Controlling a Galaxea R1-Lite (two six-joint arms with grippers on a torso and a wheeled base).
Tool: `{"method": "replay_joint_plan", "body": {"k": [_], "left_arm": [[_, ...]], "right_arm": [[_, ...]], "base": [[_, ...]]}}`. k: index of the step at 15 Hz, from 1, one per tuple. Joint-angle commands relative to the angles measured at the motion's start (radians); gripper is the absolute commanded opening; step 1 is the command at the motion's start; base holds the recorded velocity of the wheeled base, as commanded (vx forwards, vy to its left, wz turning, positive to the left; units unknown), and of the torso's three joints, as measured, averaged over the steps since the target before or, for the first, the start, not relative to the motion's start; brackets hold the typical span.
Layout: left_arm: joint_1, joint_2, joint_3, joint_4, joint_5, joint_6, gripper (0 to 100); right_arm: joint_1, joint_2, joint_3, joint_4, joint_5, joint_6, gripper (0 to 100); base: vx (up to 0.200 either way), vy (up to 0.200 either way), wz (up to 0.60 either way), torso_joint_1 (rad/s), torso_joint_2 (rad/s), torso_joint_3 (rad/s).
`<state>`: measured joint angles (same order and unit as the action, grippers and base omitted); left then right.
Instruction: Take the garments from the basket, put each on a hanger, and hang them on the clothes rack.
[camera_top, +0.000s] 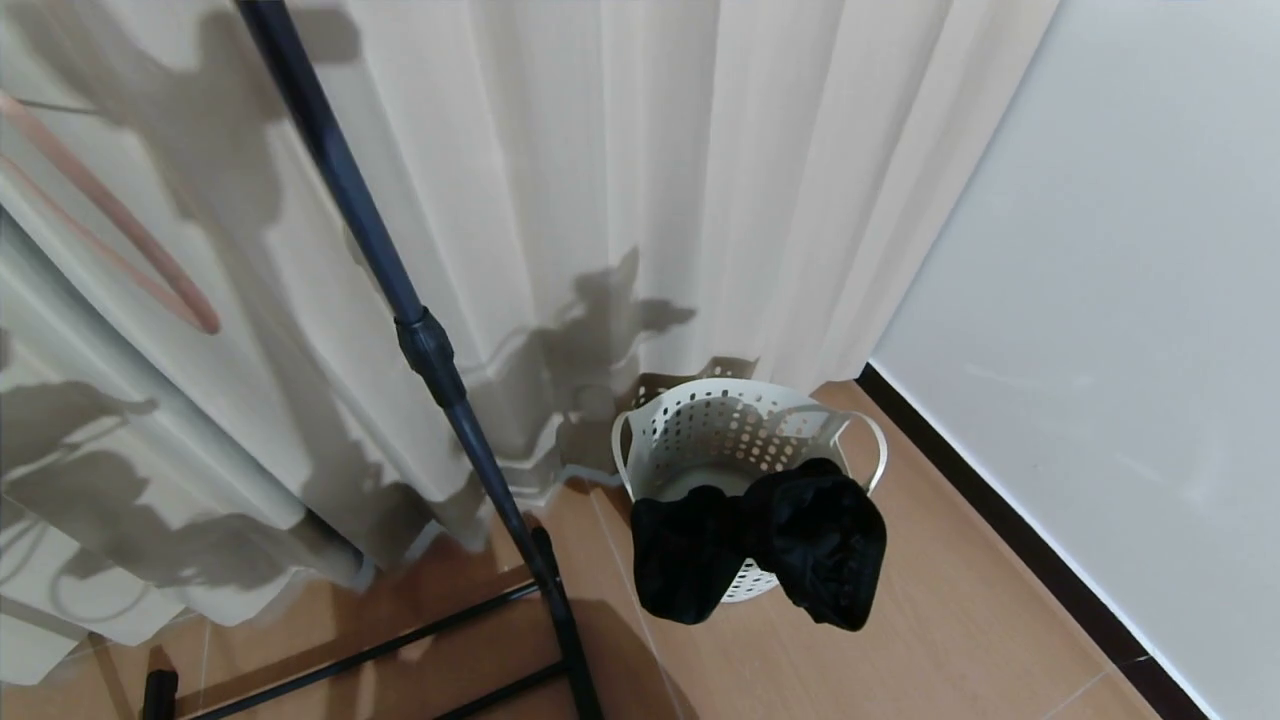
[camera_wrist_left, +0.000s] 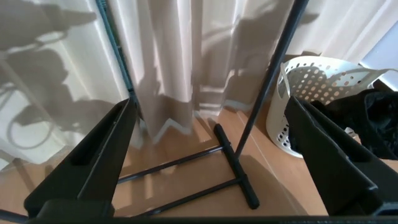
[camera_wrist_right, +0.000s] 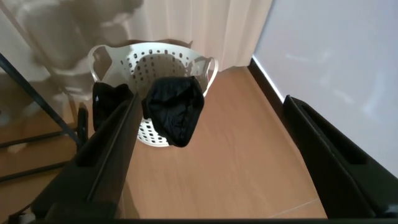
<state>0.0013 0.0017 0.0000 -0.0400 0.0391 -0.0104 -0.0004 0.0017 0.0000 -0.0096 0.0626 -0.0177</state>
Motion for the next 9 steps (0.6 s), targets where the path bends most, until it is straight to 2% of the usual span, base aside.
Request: {"method": "replay_joint_plan", "body": {"k": [1,4,9], "left_arm": [[0.0,0.001,0.0,-0.001,0.001,0.0,100],[0.0,0.001,0.0,-0.001,0.001,0.0,100],[0.0,0.001,0.0,-0.001,0.002,-0.002,100]], "right_arm": [[0.0,0.0,0.0,-0.001,0.0,-0.001,100],[-0.001,0.0,0.0,-0.001,0.0,-0.001,100],[0.0,0.0,0.0,0.0,0.002,-0.002,100]], "base": [[0.0,0.0,0.0,-0.105,0.42,0.08],[0.0,0.0,0.0,-0.046,0.15,-0.084],[0.0,0.0,0.0,-0.003,0.02,-0.181]]}}
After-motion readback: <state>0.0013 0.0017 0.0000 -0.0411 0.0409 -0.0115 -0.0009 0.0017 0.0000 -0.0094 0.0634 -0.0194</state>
